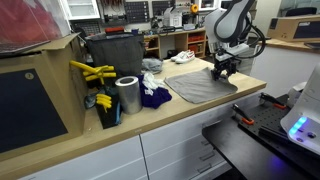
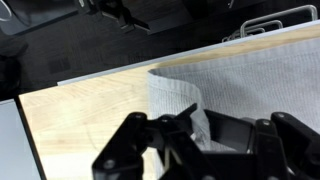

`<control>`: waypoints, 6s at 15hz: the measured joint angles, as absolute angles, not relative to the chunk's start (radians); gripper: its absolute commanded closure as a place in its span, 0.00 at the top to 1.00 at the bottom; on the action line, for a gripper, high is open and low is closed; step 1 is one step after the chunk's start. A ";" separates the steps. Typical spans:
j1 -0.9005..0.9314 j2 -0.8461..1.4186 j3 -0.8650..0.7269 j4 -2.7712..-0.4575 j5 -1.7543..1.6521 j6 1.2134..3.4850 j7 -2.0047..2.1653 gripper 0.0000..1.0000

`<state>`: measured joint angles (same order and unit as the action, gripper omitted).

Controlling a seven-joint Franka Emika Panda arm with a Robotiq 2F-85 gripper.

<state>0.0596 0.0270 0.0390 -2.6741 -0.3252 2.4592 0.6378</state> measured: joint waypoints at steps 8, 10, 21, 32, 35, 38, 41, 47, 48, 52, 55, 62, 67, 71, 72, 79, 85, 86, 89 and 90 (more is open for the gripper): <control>0.127 0.021 0.123 -2.675 -0.238 2.459 0.638 0.00; 0.142 0.021 0.139 -2.677 -0.211 2.459 0.638 0.00; 0.195 0.022 0.196 -2.678 -0.117 2.498 0.638 0.00; 0.225 0.038 0.226 -2.678 0.078 2.544 0.606 0.00; 0.230 0.038 0.228 -2.672 0.127 2.544 0.580 0.00; 0.230 0.037 0.226 -2.659 0.134 2.545 0.576 0.00; 0.231 0.079 0.227 -2.658 0.150 2.666 0.575 0.00; 0.237 0.219 0.223 -2.652 0.150 2.832 0.576 0.25; 0.240 0.233 0.220 -2.650 0.150 2.832 0.576 0.27; 0.244 0.248 0.209 -2.636 0.161 2.799 0.575 0.55; 0.229 0.222 0.208 -2.616 0.194 2.780 0.553 0.77; 0.182 0.074 0.153 -2.575 0.213 2.712 0.492 1.00; 0.121 0.023 0.056 -2.564 -0.026 2.684 0.586 1.00; 0.050 0.026 -0.008 -2.531 -0.181 2.669 0.674 1.00; 0.037 0.029 -0.020 -2.522 -0.193 2.659 0.687 1.00; -0.009 0.100 -0.063 -2.430 -0.150 2.509 0.730 1.00; -0.008 0.107 -0.063 -2.425 -0.144 2.505 0.730 1.00; -0.008 0.107 -0.063 -2.425 -0.144 2.506 0.730 1.00; -0.009 0.108 -0.063 -2.401 -0.138 2.505 0.681 1.00; -0.009 0.110 -0.063 -2.387 -0.125 2.504 0.639 1.00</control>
